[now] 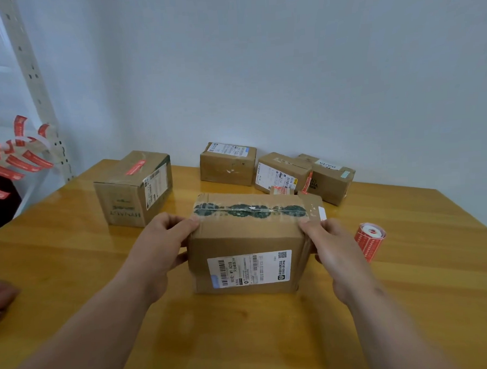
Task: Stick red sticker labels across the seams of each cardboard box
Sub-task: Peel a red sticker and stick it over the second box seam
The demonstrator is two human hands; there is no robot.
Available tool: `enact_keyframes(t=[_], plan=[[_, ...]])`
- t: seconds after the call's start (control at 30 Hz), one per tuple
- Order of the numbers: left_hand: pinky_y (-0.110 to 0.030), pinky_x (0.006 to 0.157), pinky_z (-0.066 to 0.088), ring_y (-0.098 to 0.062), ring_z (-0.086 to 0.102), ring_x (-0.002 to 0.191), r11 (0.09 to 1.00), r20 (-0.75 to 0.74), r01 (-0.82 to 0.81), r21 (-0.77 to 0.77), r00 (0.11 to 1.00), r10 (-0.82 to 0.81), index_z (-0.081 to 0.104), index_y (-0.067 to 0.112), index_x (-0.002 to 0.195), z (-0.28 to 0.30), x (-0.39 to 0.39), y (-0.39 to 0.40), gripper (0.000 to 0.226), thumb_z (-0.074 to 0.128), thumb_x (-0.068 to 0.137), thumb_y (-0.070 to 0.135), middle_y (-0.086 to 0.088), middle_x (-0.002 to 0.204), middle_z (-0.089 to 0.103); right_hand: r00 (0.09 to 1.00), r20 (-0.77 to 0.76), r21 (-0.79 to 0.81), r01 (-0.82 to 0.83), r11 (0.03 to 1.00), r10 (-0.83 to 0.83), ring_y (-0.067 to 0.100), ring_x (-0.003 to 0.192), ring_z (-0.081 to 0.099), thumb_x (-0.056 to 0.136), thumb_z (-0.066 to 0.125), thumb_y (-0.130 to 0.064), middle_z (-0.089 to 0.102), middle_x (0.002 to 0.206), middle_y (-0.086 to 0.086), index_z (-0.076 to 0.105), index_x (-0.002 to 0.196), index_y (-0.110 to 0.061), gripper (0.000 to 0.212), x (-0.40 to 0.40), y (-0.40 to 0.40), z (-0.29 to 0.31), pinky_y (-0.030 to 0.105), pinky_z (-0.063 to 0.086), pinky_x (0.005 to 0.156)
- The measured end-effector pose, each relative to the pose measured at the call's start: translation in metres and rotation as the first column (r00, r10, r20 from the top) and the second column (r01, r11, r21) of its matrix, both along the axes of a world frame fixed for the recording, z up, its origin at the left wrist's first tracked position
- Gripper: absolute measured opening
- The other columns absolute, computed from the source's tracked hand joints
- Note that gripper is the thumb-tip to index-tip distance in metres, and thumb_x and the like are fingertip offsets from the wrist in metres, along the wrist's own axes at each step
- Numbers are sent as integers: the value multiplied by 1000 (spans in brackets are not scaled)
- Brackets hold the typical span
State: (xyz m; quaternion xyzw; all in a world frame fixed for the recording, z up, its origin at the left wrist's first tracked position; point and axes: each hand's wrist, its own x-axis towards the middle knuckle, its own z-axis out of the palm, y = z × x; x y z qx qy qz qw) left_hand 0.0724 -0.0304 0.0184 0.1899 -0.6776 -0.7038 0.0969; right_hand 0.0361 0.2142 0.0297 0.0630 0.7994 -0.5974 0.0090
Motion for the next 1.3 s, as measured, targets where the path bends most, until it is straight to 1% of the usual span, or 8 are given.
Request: enact_keyframes(t=[0.37,0.53,0.73,0.93,1.03,1.1,1.2,1.3], plan=[[-41,75,52,-20,55,97,992,2,-63,105,998,63,63,17,116,2,-6,-11,21,52,99,21,-6,107,60,966,-212,-51,-161,986,147,-2,95,63,92,59,-40,69,98,-23,67,104,-42,14,17,-8,23,28,48,79],[-50,80,56,-26,57,98,989,89,-64,137,995,52,61,17,119,-11,-12,-11,24,45,102,16,-10,109,57,868,-454,77,-189,979,203,-5,109,54,89,64,-28,54,119,-24,58,127,-35,39,32,-21,36,20,49,82],[-50,76,59,-30,62,106,994,205,14,110,978,-37,47,36,137,-21,-12,-16,44,48,100,13,-9,123,60,762,-608,93,-213,973,225,-4,109,57,85,69,-9,64,111,-19,54,102,-44,41,36,-38,30,11,50,79],[-46,74,59,-30,61,106,989,162,54,138,984,-77,48,27,140,-11,-6,-14,45,53,97,13,-9,122,59,741,-655,176,-41,984,148,-3,103,55,81,65,-42,53,106,-24,57,108,-36,28,23,-31,28,19,50,80],[-43,82,55,-27,63,104,991,-17,19,130,1000,-17,69,15,108,9,2,-5,19,58,94,21,-12,110,68,832,-549,134,1,991,73,-8,98,52,86,54,-58,47,109,-25,48,124,-44,41,17,-22,27,11,47,71],[-40,88,52,-20,66,100,998,-179,-6,57,984,16,77,22,86,31,10,3,23,57,95,28,-5,99,74,890,-456,141,39,989,30,-5,97,52,85,49,-63,48,115,-20,41,137,-41,57,14,-15,23,23,50,82],[-31,81,51,-9,66,91,971,-327,-91,-221,945,14,77,37,91,61,16,16,18,59,93,35,9,92,73,953,-301,87,13,996,14,5,95,57,92,48,-55,56,107,-12,32,146,-36,60,11,-11,11,42,51,91],[-21,85,48,4,60,98,750,-428,-263,-607,903,-30,70,36,112,74,15,30,28,64,85,39,28,105,64,995,-98,-83,-33,996,25,18,96,62,96,53,-32,59,103,-5,38,139,-27,46,9,-14,-4,41,53,90]])
